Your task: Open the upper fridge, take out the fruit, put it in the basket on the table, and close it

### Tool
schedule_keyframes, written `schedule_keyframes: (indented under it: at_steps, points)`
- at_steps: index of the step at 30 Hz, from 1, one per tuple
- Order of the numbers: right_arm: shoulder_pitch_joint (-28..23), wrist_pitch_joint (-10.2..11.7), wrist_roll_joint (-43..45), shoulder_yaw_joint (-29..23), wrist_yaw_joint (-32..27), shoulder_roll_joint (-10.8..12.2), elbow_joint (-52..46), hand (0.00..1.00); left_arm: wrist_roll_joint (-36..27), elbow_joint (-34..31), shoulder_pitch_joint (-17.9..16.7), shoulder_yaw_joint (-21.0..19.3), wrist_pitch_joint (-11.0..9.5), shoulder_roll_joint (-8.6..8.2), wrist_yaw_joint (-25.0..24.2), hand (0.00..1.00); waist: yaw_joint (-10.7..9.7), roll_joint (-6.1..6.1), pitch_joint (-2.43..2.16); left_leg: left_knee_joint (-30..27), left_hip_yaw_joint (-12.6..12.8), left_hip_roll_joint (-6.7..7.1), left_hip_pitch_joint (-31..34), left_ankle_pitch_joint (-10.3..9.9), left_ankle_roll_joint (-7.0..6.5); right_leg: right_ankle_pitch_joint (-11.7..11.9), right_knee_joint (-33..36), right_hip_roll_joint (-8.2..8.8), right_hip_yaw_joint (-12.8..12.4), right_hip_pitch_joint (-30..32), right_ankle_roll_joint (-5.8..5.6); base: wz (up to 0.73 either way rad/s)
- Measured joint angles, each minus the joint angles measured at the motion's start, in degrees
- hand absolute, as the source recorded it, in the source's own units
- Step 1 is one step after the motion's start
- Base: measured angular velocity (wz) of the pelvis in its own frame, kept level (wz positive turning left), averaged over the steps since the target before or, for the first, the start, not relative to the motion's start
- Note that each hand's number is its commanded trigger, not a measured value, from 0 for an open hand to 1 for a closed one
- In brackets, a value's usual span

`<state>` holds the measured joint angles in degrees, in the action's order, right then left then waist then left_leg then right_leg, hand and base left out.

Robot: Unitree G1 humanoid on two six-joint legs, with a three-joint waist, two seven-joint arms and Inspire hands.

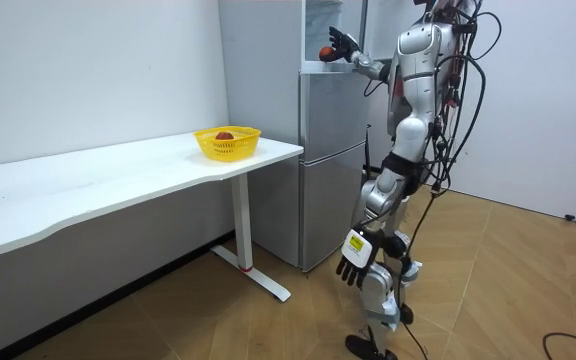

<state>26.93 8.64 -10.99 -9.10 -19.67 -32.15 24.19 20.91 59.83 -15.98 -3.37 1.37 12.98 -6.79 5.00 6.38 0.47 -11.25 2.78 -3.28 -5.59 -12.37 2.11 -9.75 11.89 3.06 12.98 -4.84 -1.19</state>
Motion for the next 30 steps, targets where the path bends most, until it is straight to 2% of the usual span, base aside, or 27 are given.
schedule_keyframes:
  at_steps: [8,13,15,23,30]
  points:
    - [3.7,-0.6,-4.6,1.2,2.3,-0.3,8.6,0.0,0.0,-1.4,-0.8,0.1,1.3,0.22,-0.3,0.0,-0.5,-0.13,-0.12,0.0,-0.1,0.02,0.0,0.0,0.0,0.0,-0.2,-0.02,0.1,-0.1,0.0,0.0]
    - [4.9,-0.7,-5.0,1.5,3.6,-0.4,11.5,0.0,0.0,-1.4,-0.9,0.3,2.4,1.09,-0.6,0.0,-0.8,0.23,-0.43,-0.1,-0.2,0.03,-0.1,0.0,0.0,0.0,-0.2,-0.03,0.1,-0.3,0.03,0.0]
    - [5.9,-0.8,-5.1,1.9,4.2,-0.4,13.3,0.0,0.0,-1.4,-1.1,0.3,2.5,1.45,-0.9,0.0,-1.3,0.04,-0.3,-0.2,-0.3,0.03,-0.1,0.0,0.0,0.0,-0.3,-0.03,0.3,-0.5,0.06,0.02]
    - [6.6,-1.2,-4.9,2.1,4.4,-0.5,14.0,0.0,0.0,-1.5,-1.4,0.2,3.7,1.65,-1.0,0.0,-1.6,-0.34,-0.45,-0.4,-0.6,0.02,0.0,0.0,0.02,0.0,-0.3,-0.03,0.7,-0.7,0.07,0.02]
    - [7.9,-2.4,-5.2,2.2,7.9,-2.0,16.7,0.0,0.1,-3.3,-1.6,0.2,4.7,1.61,-1.1,0.0,-1.6,-0.5,-0.58,-0.5,-0.6,0.02,-0.1,0.0,0.02,0.1,-0.3,-0.01,0.7,-0.9,0.1,0.0]
